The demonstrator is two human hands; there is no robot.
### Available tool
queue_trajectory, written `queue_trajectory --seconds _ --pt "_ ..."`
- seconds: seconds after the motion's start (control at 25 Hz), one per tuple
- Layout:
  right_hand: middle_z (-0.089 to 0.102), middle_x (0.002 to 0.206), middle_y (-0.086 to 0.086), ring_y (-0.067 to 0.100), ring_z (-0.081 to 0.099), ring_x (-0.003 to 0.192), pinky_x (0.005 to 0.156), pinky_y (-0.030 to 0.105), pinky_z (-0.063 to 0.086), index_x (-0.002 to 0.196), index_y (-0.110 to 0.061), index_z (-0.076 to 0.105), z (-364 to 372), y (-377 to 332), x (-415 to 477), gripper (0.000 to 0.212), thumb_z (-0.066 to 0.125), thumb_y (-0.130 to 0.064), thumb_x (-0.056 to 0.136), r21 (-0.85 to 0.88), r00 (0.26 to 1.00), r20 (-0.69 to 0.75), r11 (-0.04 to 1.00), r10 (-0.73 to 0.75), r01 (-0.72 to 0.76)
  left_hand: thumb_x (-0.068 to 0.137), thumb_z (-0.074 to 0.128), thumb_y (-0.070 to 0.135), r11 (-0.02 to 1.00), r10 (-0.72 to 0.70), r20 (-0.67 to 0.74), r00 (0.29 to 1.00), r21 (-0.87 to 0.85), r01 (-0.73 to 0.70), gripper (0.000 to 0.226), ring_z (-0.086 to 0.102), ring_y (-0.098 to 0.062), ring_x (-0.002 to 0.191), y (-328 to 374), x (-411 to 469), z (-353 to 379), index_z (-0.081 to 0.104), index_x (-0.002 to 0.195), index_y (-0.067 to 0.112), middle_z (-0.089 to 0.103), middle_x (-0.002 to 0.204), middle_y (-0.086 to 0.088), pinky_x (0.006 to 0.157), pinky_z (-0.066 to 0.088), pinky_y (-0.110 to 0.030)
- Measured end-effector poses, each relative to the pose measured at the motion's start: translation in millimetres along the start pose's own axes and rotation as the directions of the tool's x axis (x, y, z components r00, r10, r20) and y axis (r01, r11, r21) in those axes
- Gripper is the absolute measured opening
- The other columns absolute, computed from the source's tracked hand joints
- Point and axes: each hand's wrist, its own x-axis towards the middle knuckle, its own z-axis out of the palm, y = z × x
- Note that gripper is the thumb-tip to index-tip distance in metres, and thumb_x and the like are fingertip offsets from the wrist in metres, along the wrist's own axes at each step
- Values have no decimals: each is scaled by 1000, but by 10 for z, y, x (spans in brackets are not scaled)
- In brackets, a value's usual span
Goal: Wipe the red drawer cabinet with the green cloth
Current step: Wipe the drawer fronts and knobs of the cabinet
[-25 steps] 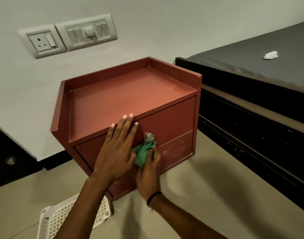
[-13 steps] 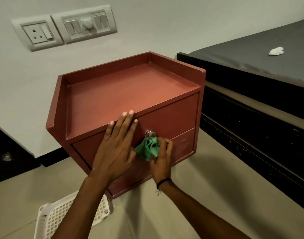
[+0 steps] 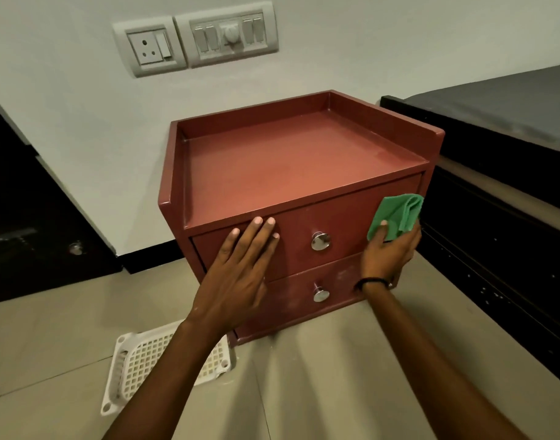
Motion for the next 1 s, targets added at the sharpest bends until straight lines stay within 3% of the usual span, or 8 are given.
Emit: queue_trajectory --seconds 0.12,0.2,0.36,0.48,0.6,0.76,0.88,1.0 --pt "43 147 17 17 44 129 102 -2 24 140 1 46 -15 75 -544 50 63 -9 93 8 991 126 999 -41 41 84 54 24 1000 7 32 999 1 -8 71 27 -30 148 -22 -80 44 37 151 10 29 161 -13 120 24 -49" --pt "43 145 13 5 40 127 104 3 27 139 -5 48 -52 83 -813 54 66 -2 88 34 976 211 998 -49 43 85 54 25 1000 -8 50 999 -17 9 66 35 -30 141 -20 -130 57 42 148 11 39 155 -12 118 27 -48" --pt "51 125 -1 8 51 113 98 13 42 132 -13 49 -136 40 -1094 62 74 -1 77 70 925 378 997 -44 19 79 69 17 997 -48 56 997 -54 51 64 44 -32 126 19 -97 75 50 140 15 50 141 -12 105 37 -46" --pt "55 115 -6 4 59 96 83 7 49 127 -19 48 -192 14 -969 64 79 -1 74 62 896 436 991 81 -120 71 76 9 997 -73 30 997 18 72 79 36 -34 132 7 -58 78 47 144 17 39 148 -16 111 32 -50" --pt "64 110 -3 2 64 89 82 22 57 120 -23 53 -299 76 -1016 53 74 1 77 59 902 401 978 162 -202 67 78 4 990 -88 31 996 111 84 101 19 -34 149 -81 -111 63 30 154 22 19 162 -15 121 14 -52" --pt "62 110 1 5 54 93 84 30 51 115 -15 55 -402 235 -1326 39 68 1 81 -36 919 390 998 53 -43 71 71 -7 982 -32 22 999 186 28 110 1 -28 155 -210 -182 124 13 159 26 1 167 -11 124 4 -50" --pt "58 113 5 12 54 99 87 28 49 118 -11 54 -256 270 -1664 46 62 10 77 -43 837 544 994 -58 97 71 71 -8 980 8 25 1000 196 -13 110 -3 -28 155 -278 -231 203 13 159 27 -3 167 -12 124 3 -49" --pt "52 120 8 24 56 104 89 35 51 124 -11 51 -36 317 -2174 60 55 13 69 -70 789 610 986 -77 151 75 74 0 980 14 52 999 196 -25 109 -6 -26 155 -373 -320 253 11 159 29 -7 167 -9 124 0 -45"
